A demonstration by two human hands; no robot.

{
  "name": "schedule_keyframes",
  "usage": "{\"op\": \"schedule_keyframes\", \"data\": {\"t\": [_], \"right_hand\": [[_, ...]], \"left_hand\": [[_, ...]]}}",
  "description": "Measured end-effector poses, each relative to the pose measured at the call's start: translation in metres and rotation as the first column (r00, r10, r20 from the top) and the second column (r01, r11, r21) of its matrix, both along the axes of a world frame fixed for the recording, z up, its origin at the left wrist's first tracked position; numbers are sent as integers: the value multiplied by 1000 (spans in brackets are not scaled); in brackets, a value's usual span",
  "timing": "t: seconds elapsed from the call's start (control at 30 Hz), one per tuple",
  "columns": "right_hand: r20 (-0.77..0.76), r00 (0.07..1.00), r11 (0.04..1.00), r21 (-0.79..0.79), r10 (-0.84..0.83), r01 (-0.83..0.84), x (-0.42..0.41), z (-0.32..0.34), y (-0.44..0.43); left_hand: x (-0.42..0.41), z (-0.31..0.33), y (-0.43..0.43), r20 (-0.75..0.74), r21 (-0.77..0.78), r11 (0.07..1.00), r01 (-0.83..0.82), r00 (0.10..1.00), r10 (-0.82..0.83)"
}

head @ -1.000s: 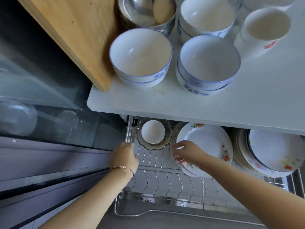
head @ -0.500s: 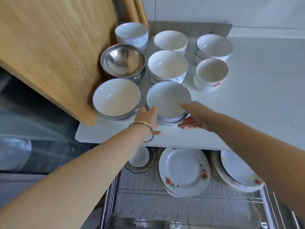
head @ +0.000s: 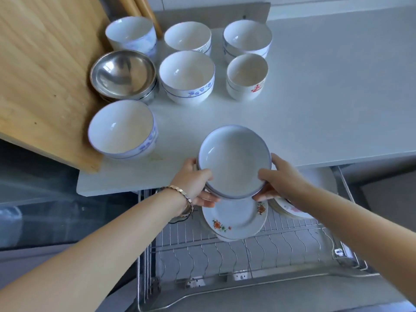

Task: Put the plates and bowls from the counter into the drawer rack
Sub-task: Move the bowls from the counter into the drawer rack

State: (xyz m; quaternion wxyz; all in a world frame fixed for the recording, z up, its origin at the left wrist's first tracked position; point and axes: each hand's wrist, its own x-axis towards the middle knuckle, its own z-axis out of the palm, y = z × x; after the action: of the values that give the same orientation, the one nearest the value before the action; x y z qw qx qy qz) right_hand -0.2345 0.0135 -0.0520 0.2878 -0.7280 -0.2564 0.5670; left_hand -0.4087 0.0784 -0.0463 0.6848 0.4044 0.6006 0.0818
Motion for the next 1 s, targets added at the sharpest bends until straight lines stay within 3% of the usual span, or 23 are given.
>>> {"op": "schedule_keyframes", "data": {"t": [0.17,0.3,0.4,0.5,0.6,0.8,1.0], "right_hand": [[28,999,997,-75,22,-20,32,15,-80],[-23,1000,975,-223,14,-18,73,0,-135],[-84,996,938,-346,-26,-5,113,-30,-161],[-29,999,906,-422,-30,15,157,-75,-176],[10,995,856,-510,99,-80,187,-122,-185],[104,947,823,-529,305,-207,208,-191,-192],[191,929,829,-532,317,-173,215,-238,-193]], "left_hand": [[35,-1,-69,-25,12,991,135,991,-135],[75,-21,-122,-45,7,970,241,970,-240],[111,-53,-151,-70,-62,965,254,963,-259],[147,-96,-174,-119,-130,955,265,952,-281],[174,-140,-191,-145,-205,941,271,942,-303],[205,-210,-211,-214,-267,923,275,917,-336],[225,-256,-216,-301,-192,913,359,864,-403]]}}
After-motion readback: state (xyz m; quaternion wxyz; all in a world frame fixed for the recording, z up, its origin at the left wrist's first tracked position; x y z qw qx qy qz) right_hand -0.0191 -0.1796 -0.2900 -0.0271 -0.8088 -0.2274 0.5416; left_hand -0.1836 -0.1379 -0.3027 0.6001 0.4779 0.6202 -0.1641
